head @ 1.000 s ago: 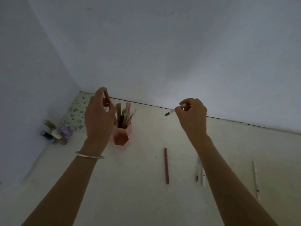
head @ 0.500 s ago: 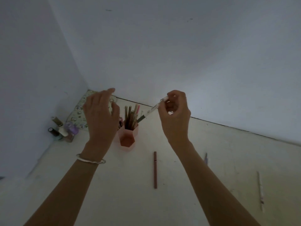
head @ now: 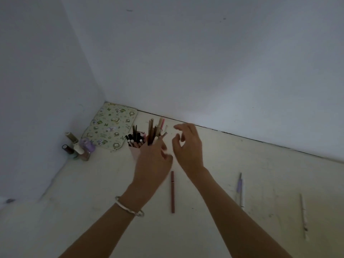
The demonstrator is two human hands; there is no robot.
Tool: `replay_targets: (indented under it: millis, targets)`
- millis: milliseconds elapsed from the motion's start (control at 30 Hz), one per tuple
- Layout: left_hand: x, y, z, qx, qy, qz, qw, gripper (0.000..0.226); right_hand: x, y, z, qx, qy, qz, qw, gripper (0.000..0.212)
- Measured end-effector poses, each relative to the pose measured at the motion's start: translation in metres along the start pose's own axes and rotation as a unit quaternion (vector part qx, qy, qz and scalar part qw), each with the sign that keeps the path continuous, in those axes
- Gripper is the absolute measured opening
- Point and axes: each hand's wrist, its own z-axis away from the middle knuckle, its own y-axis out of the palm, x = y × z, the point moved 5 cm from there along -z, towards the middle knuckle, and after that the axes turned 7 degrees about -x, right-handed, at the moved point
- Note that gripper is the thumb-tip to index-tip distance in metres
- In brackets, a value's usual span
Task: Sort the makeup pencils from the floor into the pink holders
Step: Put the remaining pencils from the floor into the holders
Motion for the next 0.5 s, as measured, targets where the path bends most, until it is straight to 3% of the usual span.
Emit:
replay_targets:
  millis: [67, 133, 267, 333, 400, 500]
  targets:
    - [0.01, 0.045, 0.025, 0.144, -0.015, -0.106, 0.984, 0.02, -0.014, -0.018, -0.006, -0.033, 0.035, 0.002, 0.999, 0.026]
    - [0.024, 0.076, 0.049, 0.218, -0.022, -0.193, 0.956, 0.039, -0.028, -0.034, -0.006, -0.05, 0.071, 0.011, 0.996, 0.027]
    - [0.028, 0.096, 0.063, 0.142, 0.076, -0.293, 0.942, 0.065, -0.054, -0.057, 0.007, -0.038, 0.117, 0.036, 0.992, 0.028]
    - [0.021, 0.102, 0.056, 0.162, 0.073, -0.236, 0.955, 0.055, -0.068, -0.074, 0.016, -0.043, 0.133, 0.052, 0.989, 0.028]
    - [-0.001, 0.103, 0.042, 0.164, 0.037, -0.067, 0.983, 0.043, -0.088, -0.099, 0.025, -0.075, 0.175, 0.071, 0.979, 0.027]
    - [-0.052, 0.092, 0.02, 0.08, 0.072, 0.098, 0.989, 0.052, -0.131, -0.135, 0.042, -0.071, 0.294, 0.147, 0.942, 0.024]
